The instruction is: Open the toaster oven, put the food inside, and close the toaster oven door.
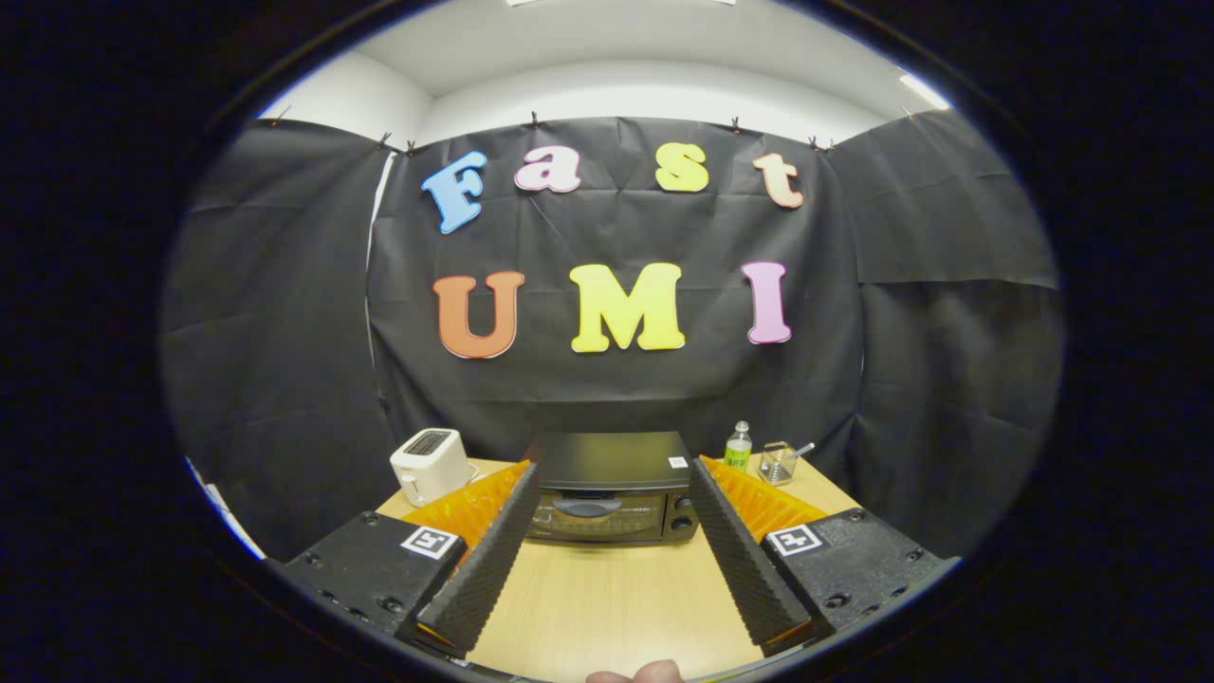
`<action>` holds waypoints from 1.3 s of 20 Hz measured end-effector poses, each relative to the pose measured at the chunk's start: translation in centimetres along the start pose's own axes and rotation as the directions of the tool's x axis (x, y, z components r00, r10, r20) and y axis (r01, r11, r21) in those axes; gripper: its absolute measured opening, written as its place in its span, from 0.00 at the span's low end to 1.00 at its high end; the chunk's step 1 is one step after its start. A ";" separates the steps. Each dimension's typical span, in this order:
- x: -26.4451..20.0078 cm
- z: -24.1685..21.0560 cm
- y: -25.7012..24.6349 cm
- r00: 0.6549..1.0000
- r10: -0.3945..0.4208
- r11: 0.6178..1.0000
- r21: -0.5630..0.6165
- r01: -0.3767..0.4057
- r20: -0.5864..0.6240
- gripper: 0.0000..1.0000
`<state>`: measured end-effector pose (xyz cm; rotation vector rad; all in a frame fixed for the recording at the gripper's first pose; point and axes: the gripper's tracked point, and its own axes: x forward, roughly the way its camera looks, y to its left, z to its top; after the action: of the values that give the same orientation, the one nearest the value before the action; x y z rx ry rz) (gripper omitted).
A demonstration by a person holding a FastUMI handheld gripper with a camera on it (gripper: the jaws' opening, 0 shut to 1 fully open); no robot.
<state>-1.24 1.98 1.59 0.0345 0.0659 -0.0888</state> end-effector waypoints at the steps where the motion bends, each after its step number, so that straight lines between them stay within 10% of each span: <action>1: 0.0 0.1 0.1 1.000 0.001 1.000 -0.004 -0.001 0.003 1.00; 26: 0.8 -0.5 -0.6 1.000 0.002 1.000 0.019 -0.001 -0.024 1.00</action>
<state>-0.58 1.32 0.98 0.0551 0.0887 -0.0874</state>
